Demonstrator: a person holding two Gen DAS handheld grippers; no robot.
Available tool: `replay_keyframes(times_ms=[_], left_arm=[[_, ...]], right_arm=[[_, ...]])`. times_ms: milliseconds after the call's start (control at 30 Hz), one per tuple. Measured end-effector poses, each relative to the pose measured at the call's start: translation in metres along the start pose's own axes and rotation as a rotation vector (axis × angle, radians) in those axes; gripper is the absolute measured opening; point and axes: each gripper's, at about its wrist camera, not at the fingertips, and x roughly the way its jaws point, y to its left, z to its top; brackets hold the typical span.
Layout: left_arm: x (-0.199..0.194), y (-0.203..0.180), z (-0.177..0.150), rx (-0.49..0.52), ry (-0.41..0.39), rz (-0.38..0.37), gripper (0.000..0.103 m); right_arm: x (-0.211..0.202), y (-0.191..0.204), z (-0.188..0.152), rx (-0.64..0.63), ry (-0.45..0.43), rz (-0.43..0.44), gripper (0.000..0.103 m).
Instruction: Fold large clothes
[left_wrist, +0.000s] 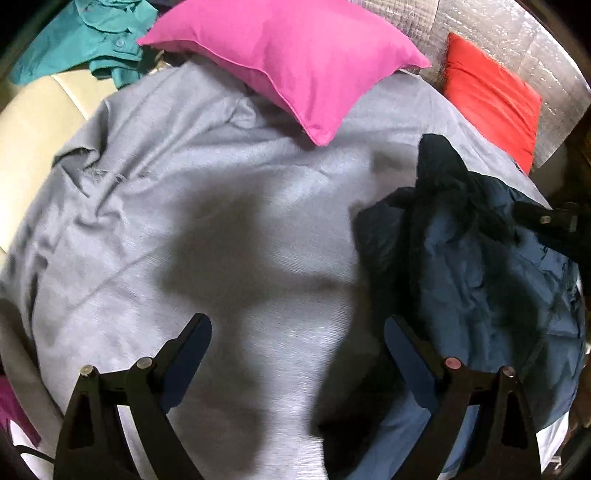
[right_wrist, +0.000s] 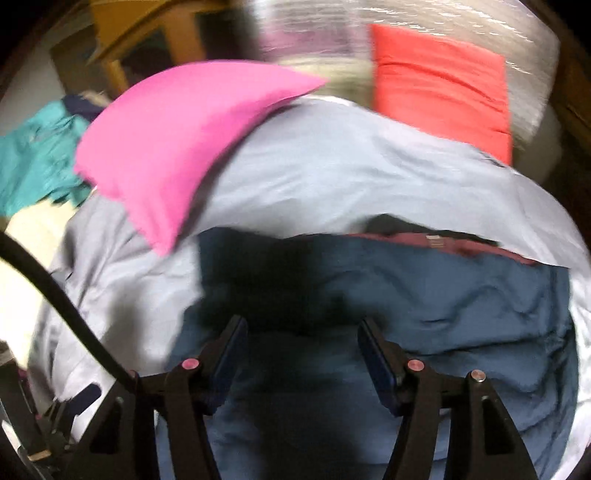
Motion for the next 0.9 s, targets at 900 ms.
replay_keyframes(times_ms=[900], left_arm=[[-0.025,-0.084,-0.022,0.221,-0.062,-0.098,0.096]], right_arm=[[-0.119,-0.219,-0.128,0.361,-0.190,-0.072,0.070]])
